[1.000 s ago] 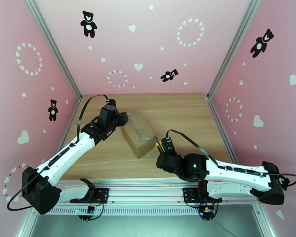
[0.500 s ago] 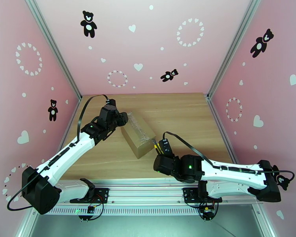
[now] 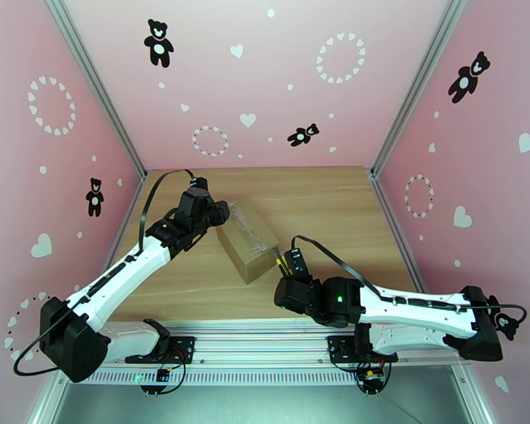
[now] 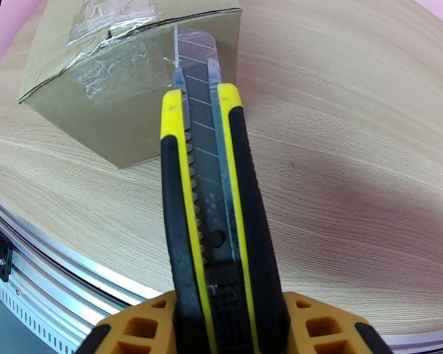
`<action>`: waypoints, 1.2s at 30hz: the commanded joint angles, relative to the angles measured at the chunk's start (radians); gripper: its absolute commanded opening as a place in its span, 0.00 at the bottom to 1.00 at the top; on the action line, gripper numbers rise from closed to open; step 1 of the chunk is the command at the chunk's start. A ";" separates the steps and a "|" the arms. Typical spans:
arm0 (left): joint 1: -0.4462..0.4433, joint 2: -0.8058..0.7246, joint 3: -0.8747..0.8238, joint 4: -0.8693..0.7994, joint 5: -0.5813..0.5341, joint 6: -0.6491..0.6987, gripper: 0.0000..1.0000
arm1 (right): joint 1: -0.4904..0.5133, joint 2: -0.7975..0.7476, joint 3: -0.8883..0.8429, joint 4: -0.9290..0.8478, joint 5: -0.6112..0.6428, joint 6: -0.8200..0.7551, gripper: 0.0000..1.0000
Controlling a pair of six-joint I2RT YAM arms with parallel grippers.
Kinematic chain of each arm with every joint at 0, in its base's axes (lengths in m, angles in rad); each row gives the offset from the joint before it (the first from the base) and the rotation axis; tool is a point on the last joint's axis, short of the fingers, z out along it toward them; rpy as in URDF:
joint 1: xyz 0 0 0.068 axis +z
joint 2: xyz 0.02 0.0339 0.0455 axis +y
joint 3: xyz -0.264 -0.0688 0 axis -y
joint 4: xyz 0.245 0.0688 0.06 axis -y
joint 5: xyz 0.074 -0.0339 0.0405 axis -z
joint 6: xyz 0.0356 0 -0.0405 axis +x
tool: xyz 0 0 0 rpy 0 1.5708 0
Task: Unpack the express box
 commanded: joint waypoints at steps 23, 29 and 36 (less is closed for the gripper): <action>-0.011 0.010 0.008 0.000 0.000 0.007 0.50 | 0.006 0.015 0.028 0.002 0.034 -0.007 0.00; -0.011 0.010 0.006 0.001 0.002 0.006 0.51 | 0.007 0.018 0.029 -0.001 0.038 -0.010 0.00; -0.011 0.008 0.005 0.002 0.002 0.007 0.50 | 0.006 0.025 0.034 0.000 0.039 -0.010 0.00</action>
